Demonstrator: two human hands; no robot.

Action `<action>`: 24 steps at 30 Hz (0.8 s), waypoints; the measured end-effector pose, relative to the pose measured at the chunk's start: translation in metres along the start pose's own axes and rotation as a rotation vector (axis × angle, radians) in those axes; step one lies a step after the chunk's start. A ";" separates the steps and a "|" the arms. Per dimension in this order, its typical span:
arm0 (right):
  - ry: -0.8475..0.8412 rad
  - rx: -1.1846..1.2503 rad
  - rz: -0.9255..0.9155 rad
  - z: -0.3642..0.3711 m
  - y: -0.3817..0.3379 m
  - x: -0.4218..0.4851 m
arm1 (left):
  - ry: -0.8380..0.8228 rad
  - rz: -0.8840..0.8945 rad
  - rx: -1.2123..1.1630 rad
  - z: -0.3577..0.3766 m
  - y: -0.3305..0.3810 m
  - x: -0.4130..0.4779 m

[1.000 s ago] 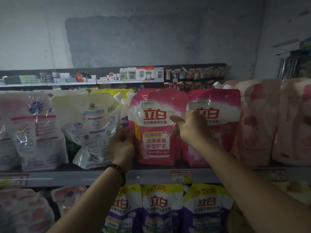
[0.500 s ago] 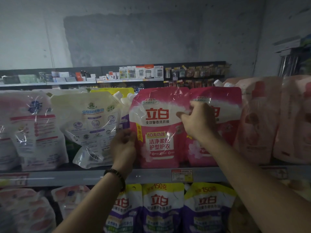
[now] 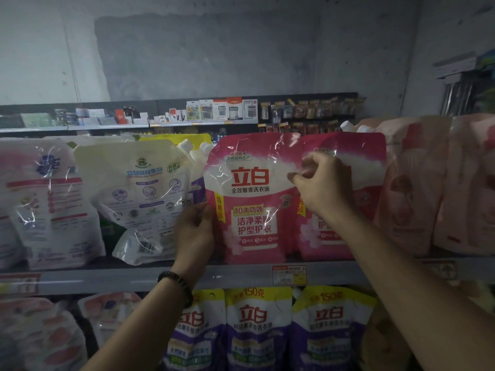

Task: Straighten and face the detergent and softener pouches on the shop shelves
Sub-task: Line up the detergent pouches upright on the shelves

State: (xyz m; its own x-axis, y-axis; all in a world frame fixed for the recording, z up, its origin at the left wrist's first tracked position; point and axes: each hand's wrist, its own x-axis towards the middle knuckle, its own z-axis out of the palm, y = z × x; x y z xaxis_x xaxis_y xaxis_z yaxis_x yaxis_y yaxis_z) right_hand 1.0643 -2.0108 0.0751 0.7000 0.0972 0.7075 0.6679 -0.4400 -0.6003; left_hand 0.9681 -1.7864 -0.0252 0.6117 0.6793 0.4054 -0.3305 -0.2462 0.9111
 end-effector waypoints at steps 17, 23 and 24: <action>0.106 0.209 -0.005 0.024 -0.048 -0.053 | -0.021 0.078 0.008 -0.063 0.027 -0.024; -0.093 0.329 0.045 0.050 -0.087 -0.083 | -0.012 0.106 0.032 -0.108 0.023 -0.018; -0.118 0.347 0.061 0.057 -0.092 -0.088 | -0.015 0.104 0.043 -0.116 0.023 -0.015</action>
State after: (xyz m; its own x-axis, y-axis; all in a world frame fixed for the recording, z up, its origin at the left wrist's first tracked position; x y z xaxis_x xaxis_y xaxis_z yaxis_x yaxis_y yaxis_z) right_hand 0.9560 -1.9282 0.0472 0.7522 0.1912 0.6306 0.6557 -0.1217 -0.7452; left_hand 0.8681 -1.7224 -0.0191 0.5863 0.6381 0.4990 -0.3622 -0.3445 0.8661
